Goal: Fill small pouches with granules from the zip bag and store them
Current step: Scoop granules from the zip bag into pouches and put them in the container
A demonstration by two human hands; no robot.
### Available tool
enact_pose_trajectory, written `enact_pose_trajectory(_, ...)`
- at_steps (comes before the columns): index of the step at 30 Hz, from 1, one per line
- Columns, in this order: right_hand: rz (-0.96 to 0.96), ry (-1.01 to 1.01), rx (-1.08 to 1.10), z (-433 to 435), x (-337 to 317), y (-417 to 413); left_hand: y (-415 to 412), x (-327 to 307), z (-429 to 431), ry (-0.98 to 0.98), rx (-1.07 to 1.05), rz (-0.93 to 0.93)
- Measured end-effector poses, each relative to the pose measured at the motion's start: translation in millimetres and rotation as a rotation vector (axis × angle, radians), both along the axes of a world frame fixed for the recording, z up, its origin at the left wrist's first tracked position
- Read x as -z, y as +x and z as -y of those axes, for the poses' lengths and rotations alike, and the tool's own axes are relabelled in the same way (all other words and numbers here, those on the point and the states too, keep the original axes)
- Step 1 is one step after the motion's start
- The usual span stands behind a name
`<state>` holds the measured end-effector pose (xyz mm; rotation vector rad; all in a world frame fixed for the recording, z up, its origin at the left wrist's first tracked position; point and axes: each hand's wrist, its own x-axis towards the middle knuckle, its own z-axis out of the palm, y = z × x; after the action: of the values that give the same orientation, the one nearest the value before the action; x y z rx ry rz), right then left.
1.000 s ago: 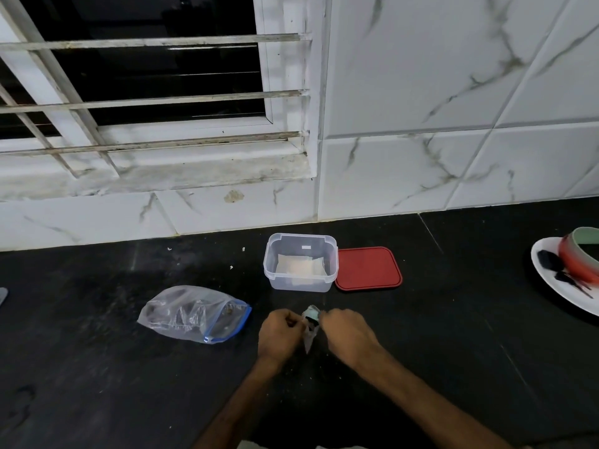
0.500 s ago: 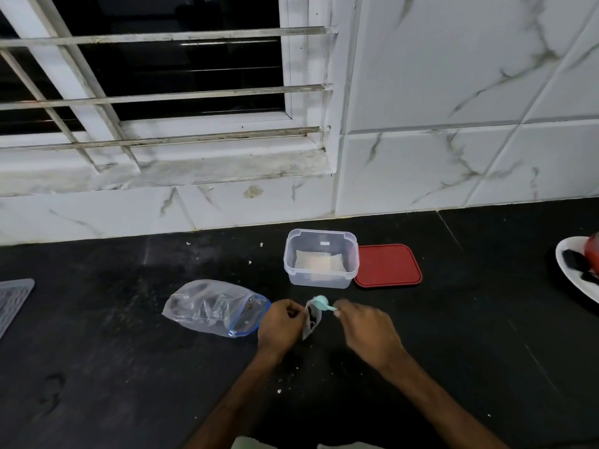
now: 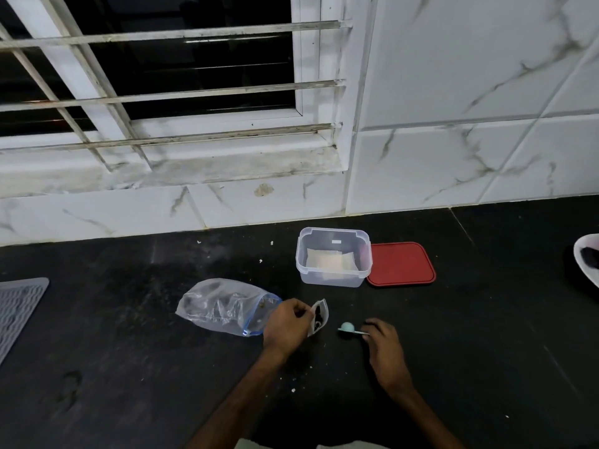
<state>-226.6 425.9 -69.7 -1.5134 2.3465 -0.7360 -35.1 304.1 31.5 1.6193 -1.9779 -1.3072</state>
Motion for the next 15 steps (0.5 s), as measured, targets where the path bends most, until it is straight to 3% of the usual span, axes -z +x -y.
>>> enact_pose_trajectory(3,-0.097,0.054,-0.118,0,-2,4,1,1,-1,0.008,-0.005,-0.008)
enact_pose_trajectory(7,-0.081,0.039,-0.152,5,-7,0,3,3,0,0.029,-0.020,-0.026)
enact_pose_trajectory(12,0.475,-0.340,0.290,23,-46,18,2,3,2,0.040,-0.053,-0.044)
enact_pose_trajectory(15,0.773,-0.404,0.255,42,-74,41,-5,6,1,0.080,-0.079,-0.040)
